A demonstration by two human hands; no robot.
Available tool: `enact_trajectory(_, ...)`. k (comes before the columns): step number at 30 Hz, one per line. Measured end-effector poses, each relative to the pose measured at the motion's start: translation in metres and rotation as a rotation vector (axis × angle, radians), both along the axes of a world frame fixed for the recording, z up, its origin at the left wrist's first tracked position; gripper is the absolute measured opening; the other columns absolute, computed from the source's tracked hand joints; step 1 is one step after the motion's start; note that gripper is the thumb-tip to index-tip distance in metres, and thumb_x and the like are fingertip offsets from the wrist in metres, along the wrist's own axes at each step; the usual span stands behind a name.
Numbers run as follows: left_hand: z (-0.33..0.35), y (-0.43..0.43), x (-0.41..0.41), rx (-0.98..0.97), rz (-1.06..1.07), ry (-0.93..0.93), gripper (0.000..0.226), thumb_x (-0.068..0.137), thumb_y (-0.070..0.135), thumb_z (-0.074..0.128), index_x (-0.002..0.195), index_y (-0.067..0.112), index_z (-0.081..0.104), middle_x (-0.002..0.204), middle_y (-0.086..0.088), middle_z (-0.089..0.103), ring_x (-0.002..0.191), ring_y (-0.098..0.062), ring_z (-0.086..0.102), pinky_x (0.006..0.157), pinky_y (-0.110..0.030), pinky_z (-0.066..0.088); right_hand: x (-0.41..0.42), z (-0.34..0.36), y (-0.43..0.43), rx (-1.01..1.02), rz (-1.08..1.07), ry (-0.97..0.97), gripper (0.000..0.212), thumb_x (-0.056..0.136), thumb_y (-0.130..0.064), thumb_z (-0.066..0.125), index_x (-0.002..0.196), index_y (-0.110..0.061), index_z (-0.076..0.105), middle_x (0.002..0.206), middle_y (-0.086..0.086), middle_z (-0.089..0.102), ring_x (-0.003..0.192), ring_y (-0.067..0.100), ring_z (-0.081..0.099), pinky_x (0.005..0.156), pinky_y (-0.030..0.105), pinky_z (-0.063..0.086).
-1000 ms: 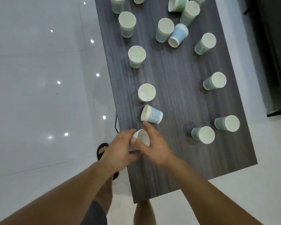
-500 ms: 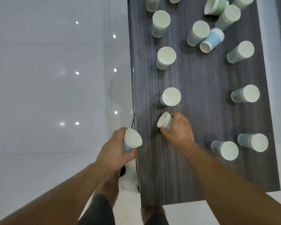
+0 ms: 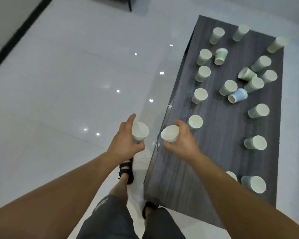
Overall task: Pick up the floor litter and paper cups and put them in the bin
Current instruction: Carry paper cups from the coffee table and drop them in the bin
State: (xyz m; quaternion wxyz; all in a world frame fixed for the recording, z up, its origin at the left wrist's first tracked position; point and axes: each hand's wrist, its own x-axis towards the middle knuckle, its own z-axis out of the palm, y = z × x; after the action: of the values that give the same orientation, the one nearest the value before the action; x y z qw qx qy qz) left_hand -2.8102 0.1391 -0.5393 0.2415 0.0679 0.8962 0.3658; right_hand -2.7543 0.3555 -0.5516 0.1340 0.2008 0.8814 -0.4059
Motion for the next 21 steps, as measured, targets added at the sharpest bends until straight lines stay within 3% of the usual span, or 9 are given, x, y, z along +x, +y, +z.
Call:
enact_trajectory(3, 0.041, -0.04, 0.032, -0.055, 0.106, 0.038, 0.091, 0.074, 0.035, 0.073, 0.148, 0.028, 0.02, 0.133, -0.001, 0.039, 0.114, -0.021, 0.049, 0.087, -0.027, 0.038, 0.001, 0.047, -0.028, 0.004, 0.192, -0.003, 0.088, 0.069, -0.031, 0.073, 0.145, -0.031, 0.029, 0.135, -0.003, 0.037, 0.12, 0.019, 0.045, 0.096, 0.031, 0.04)
enact_trajectory(7, 0.09, -0.108, 0.076, -0.121, 0.283, 0.12, 0.086, 0.074, 0.04, 0.072, 0.145, 0.025, 0.027, 0.139, -0.002, 0.04, 0.121, -0.022, 0.046, 0.093, -0.033, 0.042, 0.001, 0.097, -0.087, 0.192, 0.486, 0.072, 0.085, 0.072, -0.043, 0.076, 0.145, -0.02, 0.039, 0.136, 0.001, 0.044, 0.126, 0.022, 0.039, 0.1, 0.029, 0.032)
enact_trajectory(11, 0.127, -0.188, 0.126, -0.13, 0.48, 0.161, 0.086, 0.074, 0.038, 0.074, 0.145, 0.023, 0.028, 0.139, -0.002, 0.039, 0.122, -0.022, 0.045, 0.094, -0.032, 0.041, 0.006, 0.14, -0.172, 0.187, 0.705, 0.138, 0.082, 0.075, -0.039, 0.076, 0.144, -0.017, 0.036, 0.138, 0.002, 0.04, 0.123, 0.023, 0.045, 0.097, 0.028, 0.038)
enact_trajectory(15, 0.149, -0.275, 0.176, -0.125, 0.666, 0.166, 0.089, 0.073, 0.034, 0.075, 0.146, 0.028, 0.024, 0.138, -0.001, 0.036, 0.116, -0.025, 0.049, 0.089, -0.037, 0.051, 0.02, 0.173, -0.273, 0.209, 0.894, 0.237, 0.081, 0.076, -0.038, 0.071, 0.145, -0.027, 0.031, 0.134, 0.002, 0.036, 0.113, 0.025, 0.05, 0.093, 0.037, 0.047)
enact_trajectory(21, 0.165, -0.416, 0.262, -0.171, 0.888, 0.182, 0.087, 0.074, 0.036, 0.072, 0.147, 0.03, 0.024, 0.134, -0.001, 0.034, 0.111, -0.027, 0.052, 0.09, -0.036, 0.048, 0.065, 0.197, -0.446, 0.279, 1.182, 0.347, 0.072, 0.074, -0.034, 0.068, 0.14, -0.025, 0.042, 0.134, 0.001, 0.037, 0.111, 0.026, 0.05, 0.086, 0.031, 0.046)
